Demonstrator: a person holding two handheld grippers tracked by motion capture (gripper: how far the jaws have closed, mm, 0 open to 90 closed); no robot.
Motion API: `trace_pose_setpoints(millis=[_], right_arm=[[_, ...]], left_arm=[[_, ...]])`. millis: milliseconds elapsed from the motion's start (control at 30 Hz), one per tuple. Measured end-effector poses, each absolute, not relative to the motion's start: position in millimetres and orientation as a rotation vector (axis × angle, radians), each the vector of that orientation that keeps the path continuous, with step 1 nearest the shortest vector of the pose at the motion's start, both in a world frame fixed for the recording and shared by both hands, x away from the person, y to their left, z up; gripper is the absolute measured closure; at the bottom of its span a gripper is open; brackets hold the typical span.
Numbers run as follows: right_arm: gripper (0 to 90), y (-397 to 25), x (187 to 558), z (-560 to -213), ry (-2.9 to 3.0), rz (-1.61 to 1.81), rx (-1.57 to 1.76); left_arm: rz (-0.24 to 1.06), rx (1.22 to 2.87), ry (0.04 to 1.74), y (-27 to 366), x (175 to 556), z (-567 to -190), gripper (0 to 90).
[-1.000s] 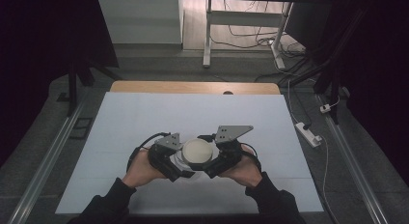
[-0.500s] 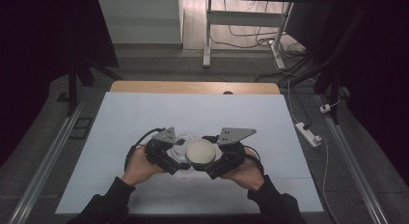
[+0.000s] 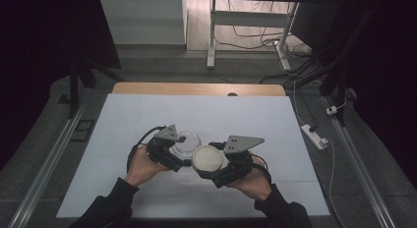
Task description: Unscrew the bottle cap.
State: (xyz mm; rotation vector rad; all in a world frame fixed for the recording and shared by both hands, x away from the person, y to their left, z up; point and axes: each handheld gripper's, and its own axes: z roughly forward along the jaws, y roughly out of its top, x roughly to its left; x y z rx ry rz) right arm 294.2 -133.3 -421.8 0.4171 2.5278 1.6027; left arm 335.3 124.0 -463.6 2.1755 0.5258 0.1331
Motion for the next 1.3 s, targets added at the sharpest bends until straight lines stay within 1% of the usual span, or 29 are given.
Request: trace_pose_setpoints(millis=[600,1300], right_arm=[[7.7,-135.1,284.4,-432.1,2.544,1.574,0.438],[7.6,-132.5,274.4,-451.7,2.588,1.528,0.433]], left_arm=[[0.177,2.147,0.572,128.3,348.6,-458.4,7.4],[0.197,2.136,0.593,118.9,370.2,-458.0,7.3]])
